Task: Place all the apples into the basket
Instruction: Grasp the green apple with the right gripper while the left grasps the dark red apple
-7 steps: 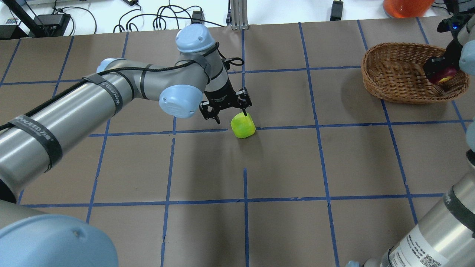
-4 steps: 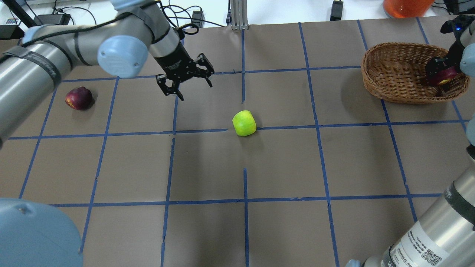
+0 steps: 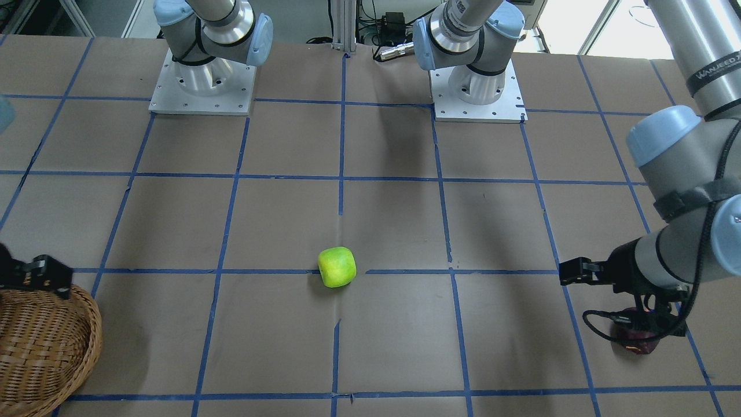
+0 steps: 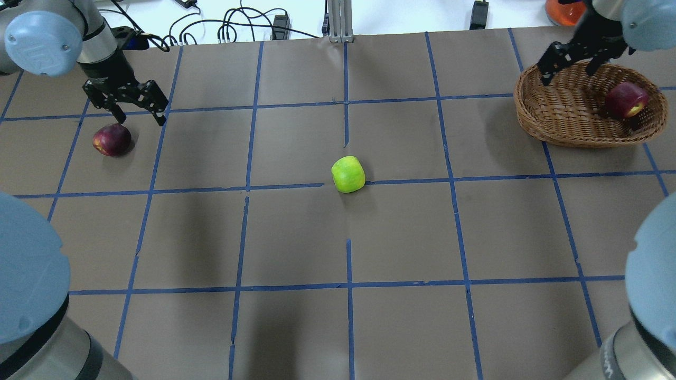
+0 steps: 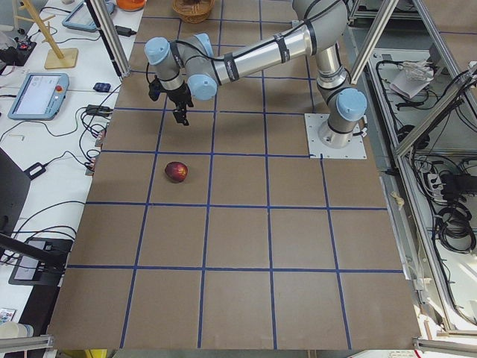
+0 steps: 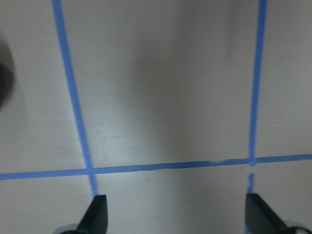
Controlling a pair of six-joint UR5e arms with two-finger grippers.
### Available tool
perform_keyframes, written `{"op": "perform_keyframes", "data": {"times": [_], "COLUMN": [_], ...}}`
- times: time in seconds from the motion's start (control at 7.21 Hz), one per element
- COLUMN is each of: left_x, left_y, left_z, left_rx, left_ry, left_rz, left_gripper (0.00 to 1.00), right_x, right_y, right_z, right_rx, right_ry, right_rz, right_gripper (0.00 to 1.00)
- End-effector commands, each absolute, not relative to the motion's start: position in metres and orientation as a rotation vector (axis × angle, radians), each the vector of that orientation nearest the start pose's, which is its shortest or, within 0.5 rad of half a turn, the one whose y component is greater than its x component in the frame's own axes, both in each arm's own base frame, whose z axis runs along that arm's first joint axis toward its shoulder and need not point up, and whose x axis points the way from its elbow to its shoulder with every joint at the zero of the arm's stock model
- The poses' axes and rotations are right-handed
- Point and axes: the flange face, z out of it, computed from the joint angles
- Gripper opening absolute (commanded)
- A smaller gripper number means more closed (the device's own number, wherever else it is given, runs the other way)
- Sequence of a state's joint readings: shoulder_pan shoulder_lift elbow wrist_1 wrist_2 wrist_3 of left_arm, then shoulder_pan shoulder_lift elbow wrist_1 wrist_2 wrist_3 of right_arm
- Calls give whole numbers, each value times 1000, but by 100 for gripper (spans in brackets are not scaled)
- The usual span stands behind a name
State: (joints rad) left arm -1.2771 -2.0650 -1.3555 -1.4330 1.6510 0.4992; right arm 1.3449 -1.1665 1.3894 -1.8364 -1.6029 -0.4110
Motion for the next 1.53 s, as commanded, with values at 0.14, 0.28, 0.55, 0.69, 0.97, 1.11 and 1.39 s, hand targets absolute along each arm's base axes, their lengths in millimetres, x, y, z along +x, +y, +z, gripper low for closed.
{"op": "perform_keyframes", "data": {"times": [0.14, 0.28, 0.55, 0.69, 0.97, 1.11, 1.39], "left_x": [177, 204, 205, 205, 204, 205, 205], "left_y": [-691, -691, -693, -695, -694, -694, -694], "left_z": [260, 243, 223, 212, 189, 183, 182], "left_rx": [897, 956, 957, 936, 927, 931, 926], "left_ry": [2910, 2896, 2951, 2977, 3001, 3000, 3002], "left_rz": [139, 136, 123, 126, 167, 182, 184], "left_gripper": [100, 100, 100, 100, 100, 100, 59], "right_x": [210, 274, 338, 345, 361, 362, 364], "right_y": [-622, -596, -571, -569, -572, -575, -581], "right_z": [367, 361, 315, 291, 259, 246, 225], "right_rx": [-384, -498, -606, -563, -474, -466, -464], "right_ry": [3133, 3117, 3107, 3119, 3036, 3037, 3039], "right_rz": [26, 39, 143, 203, 251, 265, 265], "right_gripper": [100, 100, 100, 100, 100, 100, 100]}}
